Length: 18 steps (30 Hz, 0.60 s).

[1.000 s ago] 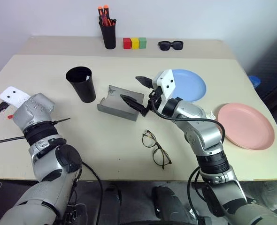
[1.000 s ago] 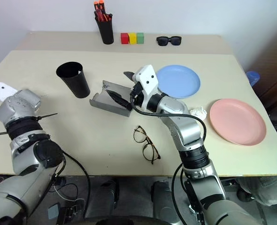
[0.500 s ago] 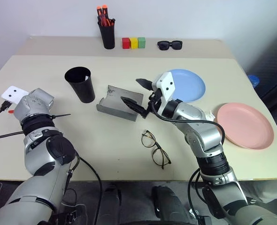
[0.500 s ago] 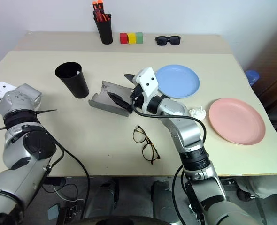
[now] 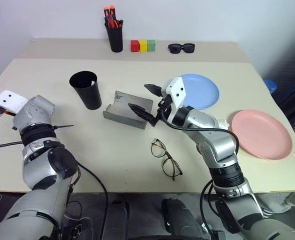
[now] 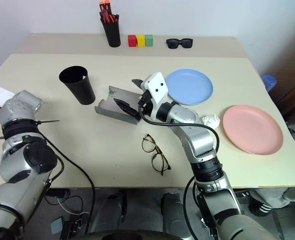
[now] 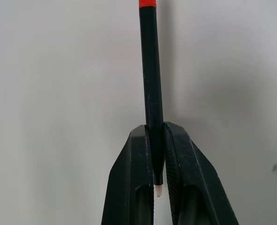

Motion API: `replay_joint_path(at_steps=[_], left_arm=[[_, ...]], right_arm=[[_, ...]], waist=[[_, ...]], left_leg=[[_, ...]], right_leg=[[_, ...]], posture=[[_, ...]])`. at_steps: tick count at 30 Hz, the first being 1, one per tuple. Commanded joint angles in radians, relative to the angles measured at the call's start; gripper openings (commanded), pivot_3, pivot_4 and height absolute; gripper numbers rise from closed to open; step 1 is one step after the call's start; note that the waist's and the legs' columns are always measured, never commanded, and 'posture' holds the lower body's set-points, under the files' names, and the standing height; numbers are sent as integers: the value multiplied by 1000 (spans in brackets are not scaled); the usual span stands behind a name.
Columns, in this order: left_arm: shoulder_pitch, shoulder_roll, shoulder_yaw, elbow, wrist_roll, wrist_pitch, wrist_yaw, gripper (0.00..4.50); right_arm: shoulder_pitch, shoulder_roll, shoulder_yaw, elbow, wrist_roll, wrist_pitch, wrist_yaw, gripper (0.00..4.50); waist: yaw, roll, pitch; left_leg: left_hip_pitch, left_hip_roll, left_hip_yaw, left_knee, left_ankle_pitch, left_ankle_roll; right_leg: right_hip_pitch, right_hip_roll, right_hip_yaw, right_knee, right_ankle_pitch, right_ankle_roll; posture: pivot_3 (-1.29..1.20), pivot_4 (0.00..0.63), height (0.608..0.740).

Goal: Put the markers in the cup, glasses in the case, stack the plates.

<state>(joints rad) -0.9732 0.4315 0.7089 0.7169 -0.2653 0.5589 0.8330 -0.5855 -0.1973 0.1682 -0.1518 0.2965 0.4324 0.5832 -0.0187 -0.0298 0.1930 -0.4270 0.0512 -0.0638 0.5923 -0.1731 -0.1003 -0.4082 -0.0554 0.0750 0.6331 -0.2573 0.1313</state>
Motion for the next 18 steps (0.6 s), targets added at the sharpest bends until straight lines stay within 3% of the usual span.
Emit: replay_joint_path(at_steps=[1,6,12,18], left_arm=[[46,35,-194,-176,114,-169,-163,14],[131,13,-397,-411,110,-441,-576,14],[131,-55,-463,-460,91,-451,-704,14],[159,-110,-528,-466,171,-467,-696,14]], right_arm=[[-4,3,-7,-37,1,-18,-2,4500],[-5,5,-8,-33,4,-21,-2,4500],[-18,2,-38,-22,11,-28,-10,4500],[-24,-16,-62,-12,4,-36,-10,4500]], waist=[[0,0,0],[10,0,0],[-2,1,0],[-1,1,0]], left_leg=[[0,0,0,0,0,0],[-1,0,0,-1,1,-2],[0,0,1,-1,1,-1],[-1,0,0,-1,1,0]], right_leg=[[0,0,0,0,0,0],[0,0,0,-1,0,-1],[0,0,0,-2,1,-1],[0,0,0,-2,0,-1]], posture=[[0,150,740],[0,150,740],[0,150,740],[0,150,740]])
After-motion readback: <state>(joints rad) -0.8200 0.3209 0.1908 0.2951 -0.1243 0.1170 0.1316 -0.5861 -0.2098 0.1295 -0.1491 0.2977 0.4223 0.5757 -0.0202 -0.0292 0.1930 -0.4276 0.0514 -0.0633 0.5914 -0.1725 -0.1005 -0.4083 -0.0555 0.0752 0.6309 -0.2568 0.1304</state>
